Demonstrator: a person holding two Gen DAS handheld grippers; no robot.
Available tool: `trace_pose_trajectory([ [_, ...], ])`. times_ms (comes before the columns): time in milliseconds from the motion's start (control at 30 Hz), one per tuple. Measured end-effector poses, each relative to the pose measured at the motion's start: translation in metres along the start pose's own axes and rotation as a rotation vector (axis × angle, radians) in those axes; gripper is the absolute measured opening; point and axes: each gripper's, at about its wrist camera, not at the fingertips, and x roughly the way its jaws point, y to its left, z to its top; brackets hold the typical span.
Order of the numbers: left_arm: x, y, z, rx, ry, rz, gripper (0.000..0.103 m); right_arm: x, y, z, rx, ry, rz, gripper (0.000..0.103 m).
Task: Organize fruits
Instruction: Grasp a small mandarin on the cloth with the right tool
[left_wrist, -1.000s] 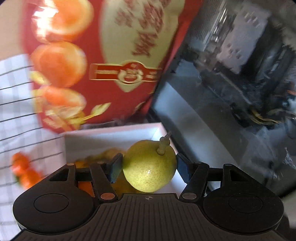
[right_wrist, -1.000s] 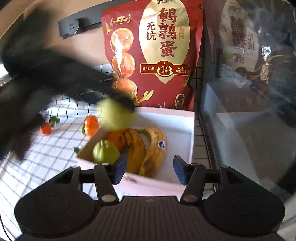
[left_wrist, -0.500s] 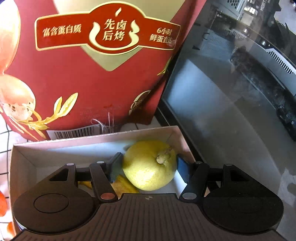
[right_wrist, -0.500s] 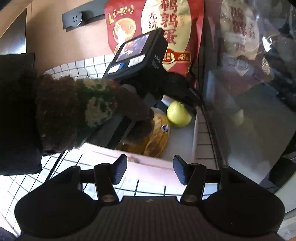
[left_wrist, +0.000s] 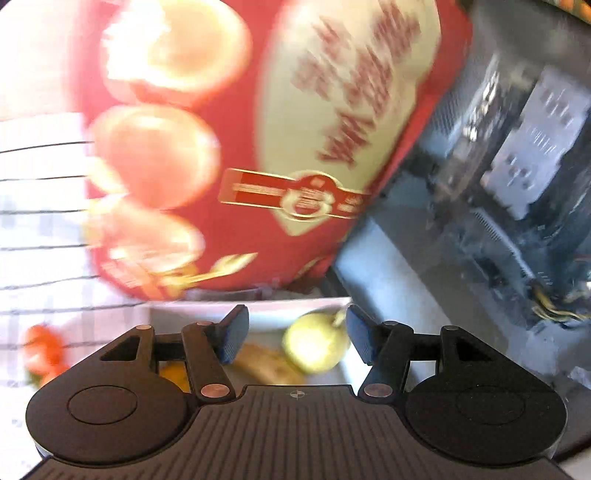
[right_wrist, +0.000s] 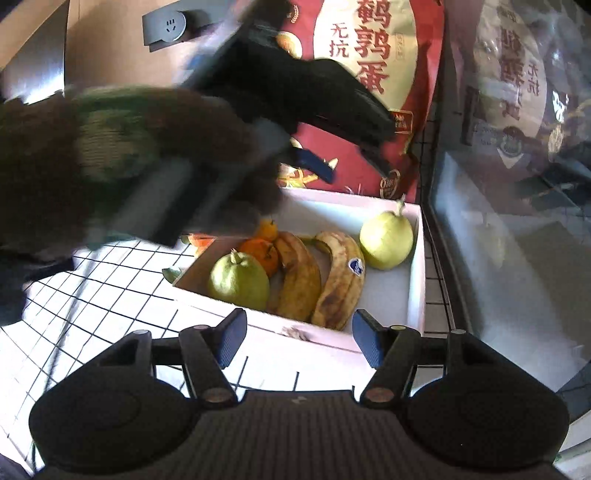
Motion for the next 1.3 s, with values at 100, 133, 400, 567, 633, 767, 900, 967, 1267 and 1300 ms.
trace_pose_trajectory([
  [100, -0.051, 0.034, -0.022, -0.042, -0.048, 0.044, 0.064, 0.0, 0.012, 0.007, -0.007, -0.013, -0.014, 0.064],
  [133, -0.065, 0.046, -0.029, -0.053, -0.059, 0.075, 0.064, 0.001, 0.016, 0.01, -0.009, -0.016, -0.017, 0.064],
  [400, -0.146, 0.133, -0.097, -0.127, -0.009, 0.325, 0.064, 0.027, 0.082, 0.05, -0.154, -0.004, 0.02, 0.064],
  [567, -0.17, 0.162, -0.129, -0.188, 0.016, 0.306, 0.064, 0.078, 0.117, 0.09, -0.166, 0.132, 0.098, 0.064],
  [633, -0.175, 0.17, -0.141, -0.201, 0.034, 0.288, 0.064, 0.103, 0.124, 0.101, -0.151, 0.205, 0.098, 0.064],
  [767, -0.188, 0.188, -0.155, -0.205, 0.038, 0.244, 0.063, 0.147, 0.143, 0.108, -0.206, 0.317, 0.058, 0.056],
  [900, -0.2, 0.207, -0.163, -0.236, 0.014, 0.214, 0.063, 0.177, 0.148, 0.105, -0.2, 0.408, 0.037, 0.05],
  [967, -0.204, 0.215, -0.165, -0.252, 0.006, 0.205, 0.063, 0.19, 0.151, 0.102, -0.238, 0.445, 0.012, 0.046],
  [1267, -0.207, 0.242, -0.17, -0.311, -0.01, 0.151, 0.063, 0.203, 0.148, 0.099, -0.245, 0.496, -0.08, 0.026],
  [1300, -0.206, 0.243, -0.17, -0.309, -0.009, 0.146, 0.063, 0.198, 0.15, 0.097, -0.235, 0.5, -0.058, 0.026],
])
